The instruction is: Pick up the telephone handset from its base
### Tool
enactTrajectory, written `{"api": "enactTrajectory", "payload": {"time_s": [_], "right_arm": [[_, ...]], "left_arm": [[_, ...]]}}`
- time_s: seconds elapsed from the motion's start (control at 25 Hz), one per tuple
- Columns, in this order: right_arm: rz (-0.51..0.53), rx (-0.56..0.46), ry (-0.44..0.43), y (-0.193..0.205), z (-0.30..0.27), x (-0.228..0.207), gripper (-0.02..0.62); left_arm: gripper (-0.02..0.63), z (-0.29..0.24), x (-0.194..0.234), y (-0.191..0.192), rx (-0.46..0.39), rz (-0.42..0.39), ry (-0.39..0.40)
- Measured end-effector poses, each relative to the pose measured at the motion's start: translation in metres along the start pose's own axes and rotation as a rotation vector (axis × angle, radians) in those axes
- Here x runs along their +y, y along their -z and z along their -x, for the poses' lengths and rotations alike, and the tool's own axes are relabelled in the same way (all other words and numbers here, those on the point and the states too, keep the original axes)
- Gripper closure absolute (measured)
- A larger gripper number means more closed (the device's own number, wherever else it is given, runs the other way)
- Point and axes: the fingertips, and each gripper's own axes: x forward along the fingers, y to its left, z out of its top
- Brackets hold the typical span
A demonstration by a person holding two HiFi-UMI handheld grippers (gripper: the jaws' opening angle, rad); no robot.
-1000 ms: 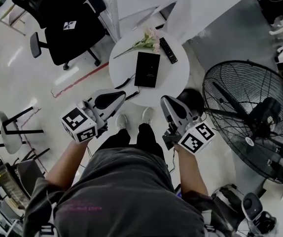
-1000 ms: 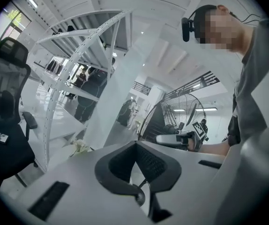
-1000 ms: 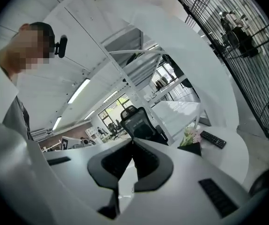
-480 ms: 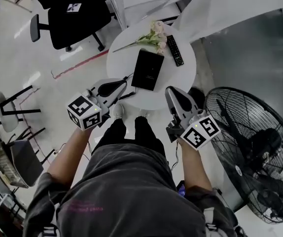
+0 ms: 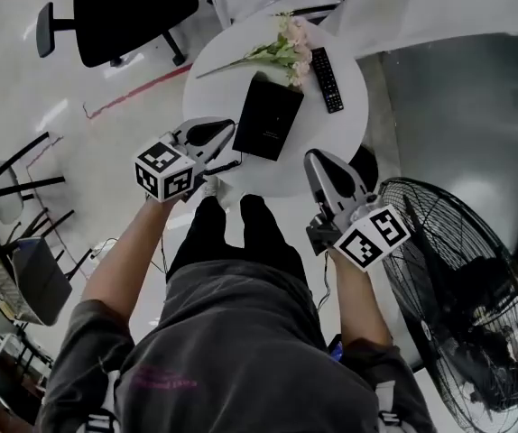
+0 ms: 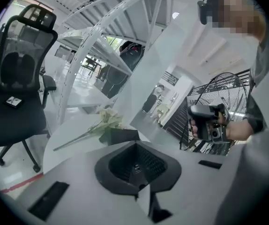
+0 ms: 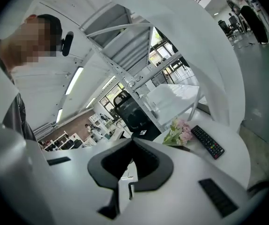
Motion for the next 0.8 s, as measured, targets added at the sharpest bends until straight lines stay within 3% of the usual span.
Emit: {"api": "enactTrajectory", "payload": {"time_s": [0.4,0.56,0.8], "right_arm": [[-0.039,0.054,0.039,0.03,-0.009,-0.034,0.575],[-0.057,0.07,0.049,0.041,-0.01,-0.041,0.575],[-0.073,0.082,0.059,0.051,-0.014,-0.045,0.575]], "left_arm": [[0.585,-0.043,0.041,0.036,0.071,0.021,0.043],[0.499,-0.054,0.047,0.044,0.102,0.049,0.074],[0.462,-0.069,0.053,0.061,0.145,0.105,0.124]]}}
